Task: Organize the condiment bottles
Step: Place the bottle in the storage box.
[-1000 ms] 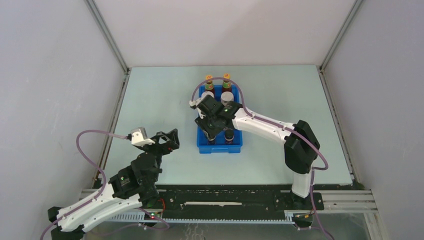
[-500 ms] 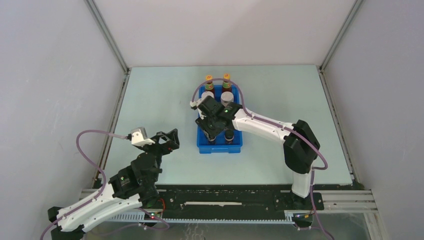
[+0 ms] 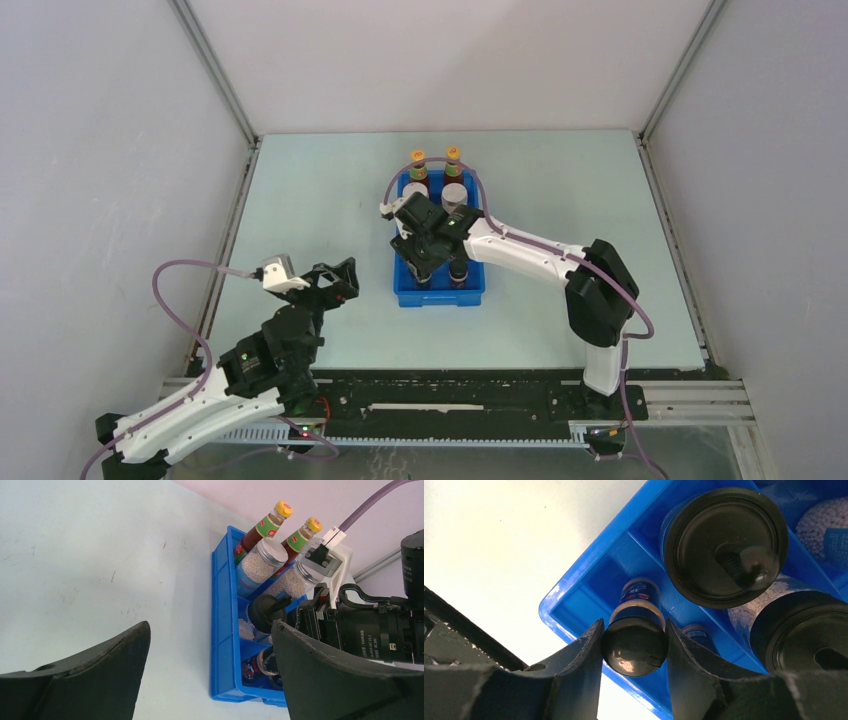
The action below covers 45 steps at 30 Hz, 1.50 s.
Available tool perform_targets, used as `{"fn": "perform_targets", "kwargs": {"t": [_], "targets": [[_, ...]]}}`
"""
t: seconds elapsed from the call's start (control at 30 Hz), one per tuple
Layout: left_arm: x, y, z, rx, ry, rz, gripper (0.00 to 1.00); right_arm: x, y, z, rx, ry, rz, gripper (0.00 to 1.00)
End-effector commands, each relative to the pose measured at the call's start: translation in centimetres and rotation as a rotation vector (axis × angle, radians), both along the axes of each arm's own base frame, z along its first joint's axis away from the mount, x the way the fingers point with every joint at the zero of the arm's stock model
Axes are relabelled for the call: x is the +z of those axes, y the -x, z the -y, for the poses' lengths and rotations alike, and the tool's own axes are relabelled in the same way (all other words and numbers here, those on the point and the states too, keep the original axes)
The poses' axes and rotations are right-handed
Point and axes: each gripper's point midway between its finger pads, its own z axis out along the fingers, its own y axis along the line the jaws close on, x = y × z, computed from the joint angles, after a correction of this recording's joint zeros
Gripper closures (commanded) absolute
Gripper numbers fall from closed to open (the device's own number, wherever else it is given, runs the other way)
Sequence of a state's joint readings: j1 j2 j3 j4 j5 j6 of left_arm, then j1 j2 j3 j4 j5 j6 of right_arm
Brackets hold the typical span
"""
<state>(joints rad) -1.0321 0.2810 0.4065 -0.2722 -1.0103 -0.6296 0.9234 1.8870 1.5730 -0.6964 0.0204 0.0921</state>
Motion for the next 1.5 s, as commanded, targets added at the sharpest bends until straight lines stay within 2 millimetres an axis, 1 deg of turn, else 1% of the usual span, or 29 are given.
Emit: {"fn": "perform_targets", "kwargs": {"t": [0.0,0.13,0.5,1.23,1.3,1.47], "targets": [[-0.5,-0.1,-0.2,0.024,0.008,0.0,0.05,0.0,-0.8,-0.4,-0.008,-0.017,0.017,0.88],[-0.6,-0.1,-0.2,0.026,0.007,-0.001,0.05,0.0,-0.8,-0.4,-0.008,-0.017,0.016,0.8],[-0.5,-0.2,-0.3,0.029,0.006,-0.001,0.05,-0.2,-0.9,-0.3,-0.009,-0.016,0.01,0.68],[-0.5,-0.2,-0.2,0.03,0.001,0.0,0.05,-1.0,-1.0,-0.3,-0.014,-0.012,-0.002,0.65],[-0.5,-0.2,-0.2,0.03,0.002,0.001,0.05,-1.0,-1.0,-0.3,-0.015,-0.013,-0.003,0.62],[-0.5,-0.2,-0.3,0.031,0.003,0.0,0.05,-1.0,-1.0,-0.3,-0.017,-0.014,-0.003,0.59]]}}
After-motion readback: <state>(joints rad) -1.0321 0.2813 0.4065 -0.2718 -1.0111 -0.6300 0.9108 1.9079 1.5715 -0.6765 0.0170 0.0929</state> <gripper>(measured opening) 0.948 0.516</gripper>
